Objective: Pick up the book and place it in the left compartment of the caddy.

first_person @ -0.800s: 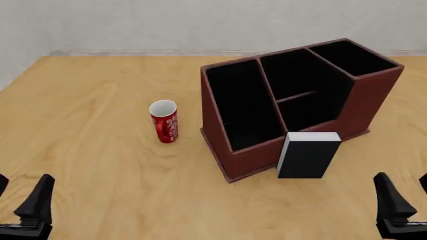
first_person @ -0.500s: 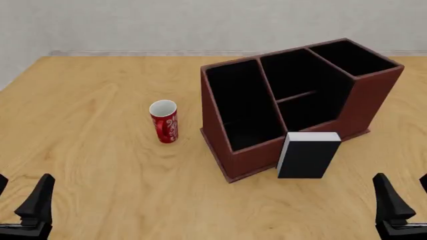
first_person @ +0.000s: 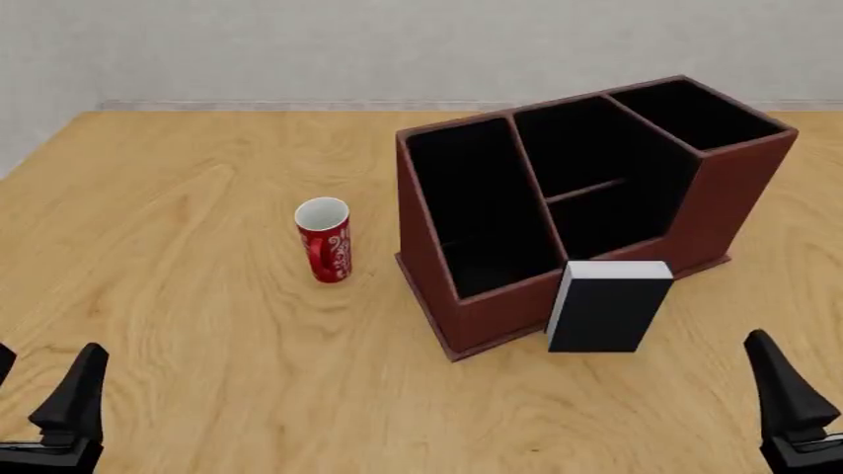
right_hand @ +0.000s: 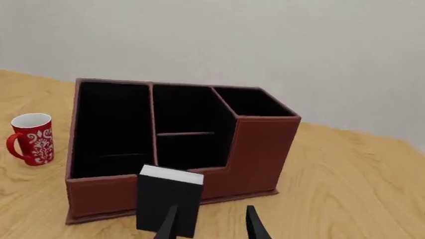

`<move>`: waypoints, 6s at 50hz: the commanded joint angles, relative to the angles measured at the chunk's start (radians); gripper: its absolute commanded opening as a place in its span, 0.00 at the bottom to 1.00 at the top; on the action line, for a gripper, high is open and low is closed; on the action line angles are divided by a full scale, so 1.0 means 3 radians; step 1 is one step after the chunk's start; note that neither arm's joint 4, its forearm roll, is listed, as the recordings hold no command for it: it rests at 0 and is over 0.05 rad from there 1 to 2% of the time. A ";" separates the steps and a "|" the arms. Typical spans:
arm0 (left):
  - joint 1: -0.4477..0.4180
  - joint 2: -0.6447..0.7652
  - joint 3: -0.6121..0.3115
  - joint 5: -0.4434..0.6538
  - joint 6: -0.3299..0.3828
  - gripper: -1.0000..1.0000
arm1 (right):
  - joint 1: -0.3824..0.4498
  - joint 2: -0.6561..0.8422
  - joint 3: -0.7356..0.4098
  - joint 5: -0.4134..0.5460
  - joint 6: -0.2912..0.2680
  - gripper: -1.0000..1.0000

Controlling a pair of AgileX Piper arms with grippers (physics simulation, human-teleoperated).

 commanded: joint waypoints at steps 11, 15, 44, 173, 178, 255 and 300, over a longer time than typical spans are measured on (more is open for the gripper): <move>0.0000 0.0000 0.0000 0.0000 0.0000 1.00 | 0.0489 0.1076 -0.0667 0.0232 -0.0906 1.00; 0.0000 0.0000 0.0000 0.0000 0.0000 1.00 | 0.0490 0.1196 -0.0802 0.0340 -0.1027 1.00; 0.0000 0.0000 0.0000 0.0000 0.0000 1.00 | 0.0472 0.1798 -0.1739 0.1591 -0.2104 1.00; 0.0000 0.0000 0.0000 0.0000 0.0000 1.00 | 0.0752 0.4325 -0.2948 0.2296 -0.3092 1.00; 0.0000 0.0000 0.0000 0.0000 0.0000 1.00 | 0.0740 0.4337 -0.2912 0.2264 -0.3092 1.00; 0.0000 0.0000 0.0000 0.0000 0.0000 1.00 | 0.0864 0.4562 -0.2686 0.2097 -0.2763 0.00; 0.0000 0.0000 0.0000 0.0000 0.0000 1.00 | 0.0878 0.3916 -0.2471 0.2524 -0.2735 0.00</move>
